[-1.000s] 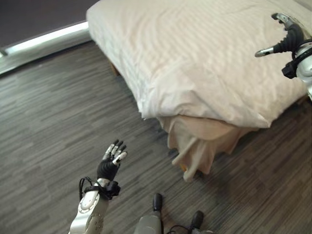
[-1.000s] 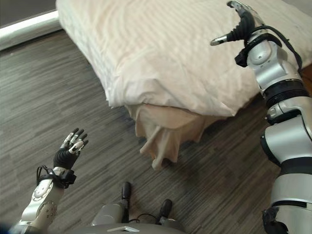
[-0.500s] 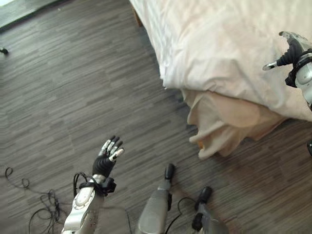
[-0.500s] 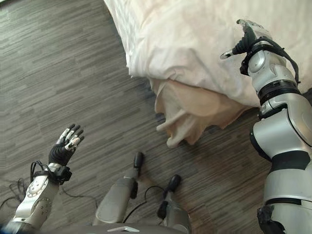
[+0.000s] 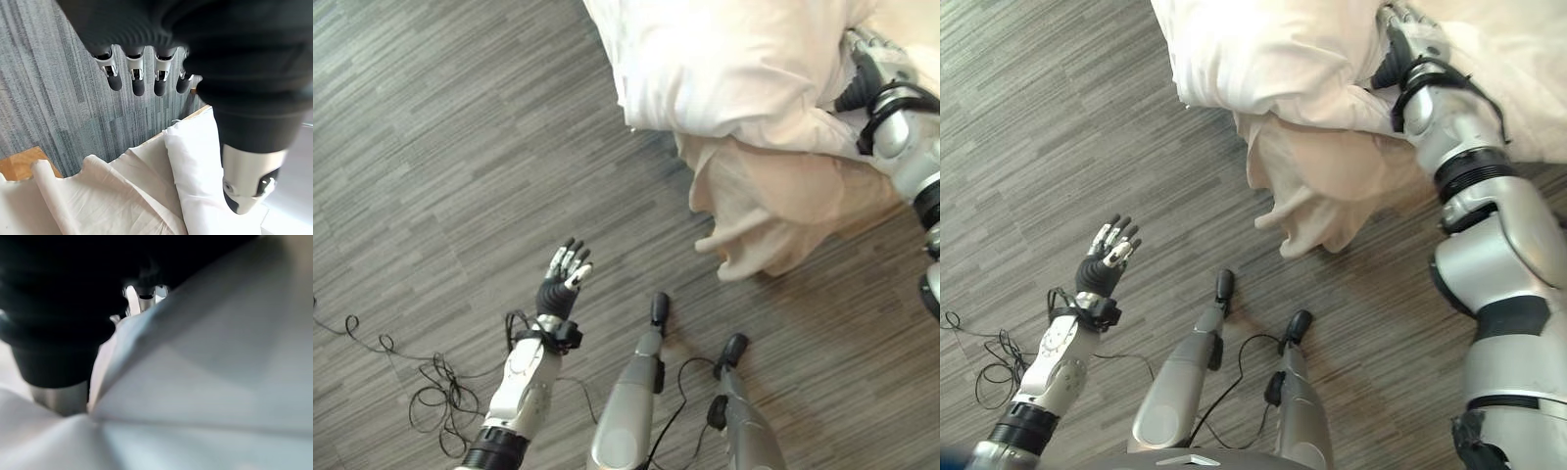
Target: Making the bed.
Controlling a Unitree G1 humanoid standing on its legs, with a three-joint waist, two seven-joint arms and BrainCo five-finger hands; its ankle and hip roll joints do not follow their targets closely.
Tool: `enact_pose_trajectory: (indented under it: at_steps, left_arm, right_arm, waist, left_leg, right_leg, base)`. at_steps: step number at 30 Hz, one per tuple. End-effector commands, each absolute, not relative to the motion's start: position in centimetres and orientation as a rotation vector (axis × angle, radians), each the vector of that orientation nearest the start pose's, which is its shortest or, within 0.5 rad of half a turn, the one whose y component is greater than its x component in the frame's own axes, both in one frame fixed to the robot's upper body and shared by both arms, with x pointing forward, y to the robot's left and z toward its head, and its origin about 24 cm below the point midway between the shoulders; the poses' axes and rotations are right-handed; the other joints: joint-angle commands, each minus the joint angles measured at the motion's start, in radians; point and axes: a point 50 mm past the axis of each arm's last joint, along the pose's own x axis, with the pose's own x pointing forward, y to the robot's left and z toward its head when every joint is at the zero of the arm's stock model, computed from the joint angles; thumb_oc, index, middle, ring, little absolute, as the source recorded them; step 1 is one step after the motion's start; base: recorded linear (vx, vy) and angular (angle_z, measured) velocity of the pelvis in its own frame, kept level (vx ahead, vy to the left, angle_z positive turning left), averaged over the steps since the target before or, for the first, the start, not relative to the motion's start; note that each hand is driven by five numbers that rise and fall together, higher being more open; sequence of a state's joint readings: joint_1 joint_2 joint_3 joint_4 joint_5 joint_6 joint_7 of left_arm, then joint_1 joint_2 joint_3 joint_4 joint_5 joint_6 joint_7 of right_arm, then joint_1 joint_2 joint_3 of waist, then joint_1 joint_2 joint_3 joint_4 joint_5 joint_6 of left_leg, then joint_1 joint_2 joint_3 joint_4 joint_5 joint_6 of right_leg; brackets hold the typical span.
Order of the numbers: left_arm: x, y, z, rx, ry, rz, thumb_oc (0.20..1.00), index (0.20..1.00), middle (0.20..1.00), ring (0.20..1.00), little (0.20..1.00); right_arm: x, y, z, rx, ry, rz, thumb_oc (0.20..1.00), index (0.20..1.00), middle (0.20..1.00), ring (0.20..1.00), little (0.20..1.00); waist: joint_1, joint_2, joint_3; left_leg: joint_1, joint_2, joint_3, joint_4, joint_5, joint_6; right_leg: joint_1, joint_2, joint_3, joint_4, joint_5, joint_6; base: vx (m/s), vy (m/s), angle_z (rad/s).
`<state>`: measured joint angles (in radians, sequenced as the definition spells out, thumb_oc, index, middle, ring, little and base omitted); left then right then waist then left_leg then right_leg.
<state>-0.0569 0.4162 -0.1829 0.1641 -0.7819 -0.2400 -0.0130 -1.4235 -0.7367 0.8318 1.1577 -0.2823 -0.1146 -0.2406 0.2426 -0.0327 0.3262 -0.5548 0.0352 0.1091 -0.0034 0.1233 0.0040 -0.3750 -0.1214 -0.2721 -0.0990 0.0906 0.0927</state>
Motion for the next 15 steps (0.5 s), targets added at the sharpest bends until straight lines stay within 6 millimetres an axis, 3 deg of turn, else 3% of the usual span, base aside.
enact_pose_trajectory:
  at_steps: [1,3,4,5,6,7,8,9,10,11,13,15]
  left_arm:
    - [26.0,20.2,6.6,-0.337,-0.171,-0.083,1.0,1.0,1.0,1.0,1.0]
    - [26.2,20.3,6.6,-0.342,-0.177,-0.06,1.0,1.0,1.0,1.0,1.0]
    - [26.4,20.4,6.6,-0.34,-0.182,-0.044,1.0,1.0,1.0,1.0,1.0]
    - [26.5,20.5,6.6,-0.347,-0.187,-0.03,1.0,1.0,1.0,1.0,1.0]
    - [26.5,20.5,6.6,-0.347,-0.187,-0.03,1.0,1.0,1.0,1.0,1.0]
    - [26.6,20.6,6.5,-0.366,-0.189,0.003,1.0,1.0,1.0,1.0,1.0]
    - [26.6,20.6,6.4,-0.366,-0.189,0.002,1.0,1.0,1.0,1.0,1.0]
    - [26.7,20.5,6.2,-0.377,-0.182,0.018,1.0,1.0,1.0,1.0,1.0]
    - [26.7,20.5,6.2,-0.377,-0.182,0.019,1.0,1.0,1.0,1.0,1.0]
    - [26.6,20.2,5.9,-0.39,-0.175,0.025,1.0,1.0,1.0,1.0,1.0]
    - [26.6,20.2,5.8,-0.387,-0.171,0.028,1.0,1.0,1.0,1.0,1.0]
    - [26.6,20.0,5.7,-0.387,-0.168,0.023,1.0,1.0,1.0,1.0,1.0]
  right_arm:
    - [41.7,-23.9,23.7,-1.651,-0.104,-0.119,0.2,0.2,0.2,0.2,0.2]
    - [41.4,-24.1,20.0,-1.599,-0.037,-0.068,0.2,0.2,0.2,0.2,0.2]
    - [40.9,-23.1,16.4,-1.578,-0.004,0.024,0.2,0.2,0.2,0.2,0.2]
    - [40.5,-22.0,14.3,-1.545,0.002,0.082,0.2,0.2,0.2,0.2,0.2]
    - [40.5,-22.0,14.3,-1.545,0.002,0.082,0.2,0.2,0.2,0.2,0.2]
    - [39.3,-19.0,10.4,-1.462,-0.018,0.225,0.2,0.2,0.2,0.2,0.2]
    - [39.3,-19.0,10.3,-1.461,-0.017,0.225,0.2,0.2,0.2,0.2,0.2]
    - [37.8,-16.9,6.9,-1.425,0.012,0.348,0.2,0.2,0.2,0.2,0.2]
    - [37.8,-16.9,6.9,-1.425,0.012,0.349,0.2,0.2,0.2,0.2,0.2]
    - [35.8,-14.9,3.5,-1.42,0.032,0.474,0.2,0.2,0.2,0.2,0.2]
    - [34.9,-14.0,2.3,-1.455,0.028,0.544,0.2,0.2,0.2,0.2,0.2]
    - [32.7,-13.0,-0.9,-1.557,0.053,0.685,0.2,0.2,0.2,0.2,0.2]
  waist:
    - [0.039,0.027,0.039]
    - [0.034,0.031,0.042]
    - [0.025,0.032,0.045]
    - [0.02,0.031,0.046]
    - [0.02,0.031,0.046]
    - [-0.001,0.03,0.047]
    - [0.0,0.029,0.047]
    - [-0.013,0.028,0.048]
    - [-0.013,0.028,0.047]
    - [-0.029,0.026,0.047]
    - [-0.035,0.026,0.046]
    - [-0.045,0.026,0.045]
  left_leg:
    - [0.041,-0.009,-0.071,-0.047,0.039,-0.064]
    - [0.048,-0.01,-0.071,-0.046,0.036,-0.062]
    - [0.057,-0.009,-0.07,-0.048,0.033,-0.061]
    - [0.062,-0.009,-0.069,-0.05,0.032,-0.061]
    - [0.062,-0.009,-0.069,-0.05,0.032,-0.061]
    - [0.075,-0.008,-0.065,-0.053,0.029,-0.059]
    - [0.075,-0.008,-0.064,-0.053,0.029,-0.059]
    - [0.087,-0.007,-0.061,-0.056,0.025,-0.058]
    - [0.087,-0.007,-0.061,-0.056,0.025,-0.058]
    - [0.1,-0.004,-0.056,-0.059,0.022,-0.058]
    - [0.103,-0.003,-0.055,-0.06,0.021,-0.058]
    - [0.112,-0.002,-0.053,-0.061,0.017,-0.059]
  right_leg:
    - [0.053,-0.041,-0.004,0.012,0.014,0.069]
    - [0.058,-0.042,-0.002,0.012,0.014,0.071]
    - [0.064,-0.042,0.0,0.012,0.014,0.071]
    - [0.066,-0.041,0.003,0.012,0.013,0.071]
    - [0.066,-0.041,0.003,0.012,0.013,0.071]
    - [0.069,-0.04,0.01,0.012,0.014,0.069]
    - [0.07,-0.04,0.01,0.012,0.014,0.069]
    - [0.074,-0.039,0.015,0.012,0.013,0.068]
    - [0.075,-0.039,0.015,0.012,0.012,0.068]
    - [0.082,-0.038,0.022,0.012,0.011,0.066]
    - [0.083,-0.037,0.024,0.012,0.011,0.066]
    - [0.088,-0.036,0.028,0.012,0.009,0.066]
  base:
    - [0.01,0.008,0.09]
    - [0.0,0.026,0.12]
    - [0.01,0.029,0.07]
    - [0.0,0.0,0.0]
    - [0.0,0.0,0.0]
    - [0.0,0.0,0.0]
    - [0.01,0.032,-0.02]
    - [0.0,0.01,-0.03]
    - [0.01,0.02,-0.08]
    - [0.0,0.013,-0.13]
    - [0.0,0.008,-0.19]
    - [-0.01,-0.005,-0.14]
